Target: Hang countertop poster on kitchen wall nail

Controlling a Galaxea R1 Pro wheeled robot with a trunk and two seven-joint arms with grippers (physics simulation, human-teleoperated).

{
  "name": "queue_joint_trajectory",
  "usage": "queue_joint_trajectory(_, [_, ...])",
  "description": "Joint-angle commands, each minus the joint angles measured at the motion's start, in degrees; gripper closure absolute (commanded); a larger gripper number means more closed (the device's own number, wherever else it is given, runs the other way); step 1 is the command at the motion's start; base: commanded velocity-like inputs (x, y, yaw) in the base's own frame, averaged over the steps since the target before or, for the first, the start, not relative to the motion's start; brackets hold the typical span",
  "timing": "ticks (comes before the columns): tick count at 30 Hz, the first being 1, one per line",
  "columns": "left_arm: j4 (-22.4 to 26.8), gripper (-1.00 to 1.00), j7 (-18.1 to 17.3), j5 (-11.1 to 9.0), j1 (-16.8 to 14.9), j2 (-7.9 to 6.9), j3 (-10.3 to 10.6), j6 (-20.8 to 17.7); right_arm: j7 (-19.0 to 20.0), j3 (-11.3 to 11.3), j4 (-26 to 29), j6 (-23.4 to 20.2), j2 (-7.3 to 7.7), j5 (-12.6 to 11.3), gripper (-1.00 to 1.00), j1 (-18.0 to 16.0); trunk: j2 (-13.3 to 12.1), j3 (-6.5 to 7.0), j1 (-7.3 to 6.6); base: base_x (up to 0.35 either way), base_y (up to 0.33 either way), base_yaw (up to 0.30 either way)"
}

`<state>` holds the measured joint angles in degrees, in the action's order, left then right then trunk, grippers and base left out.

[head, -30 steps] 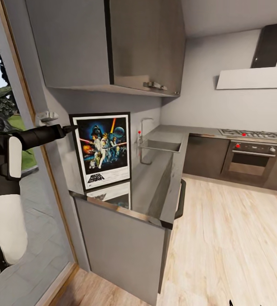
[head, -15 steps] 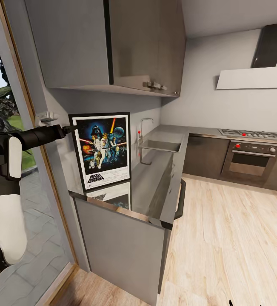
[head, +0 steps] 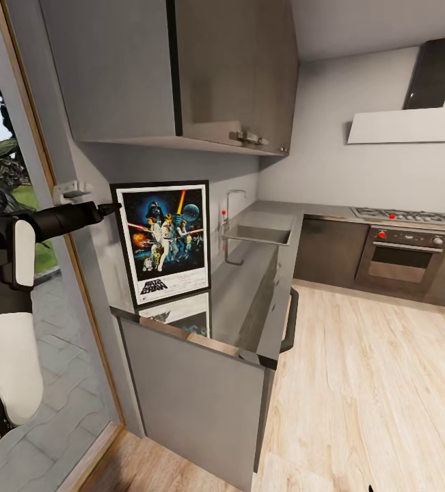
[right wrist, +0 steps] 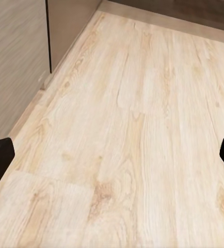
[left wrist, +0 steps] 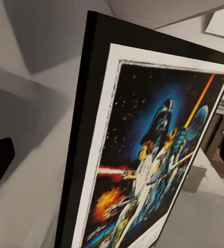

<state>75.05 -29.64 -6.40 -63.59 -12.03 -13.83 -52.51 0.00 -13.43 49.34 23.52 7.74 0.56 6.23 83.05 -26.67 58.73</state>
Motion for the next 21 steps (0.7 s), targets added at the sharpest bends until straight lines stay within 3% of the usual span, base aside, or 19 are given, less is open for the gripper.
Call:
queue_joint_trajectory(1, [0.0,-1.00,0.2,-0.6,0.0,0.00,-0.1,-0.5,0.0,0.0,0.0,0.1,0.00,0.1,-1.00,0.0,0.0,-0.05,0.00,0.000,0.000,0.000])
queue_joint_trajectory(21, [0.0,-1.00,0.3,-0.5,0.0,-0.01,-0.2,-0.5,0.0,0.0,-0.2,0.1,0.00,0.1,-1.00,0.0,0.0,-0.05,0.00,0.073,-0.010,0.000])
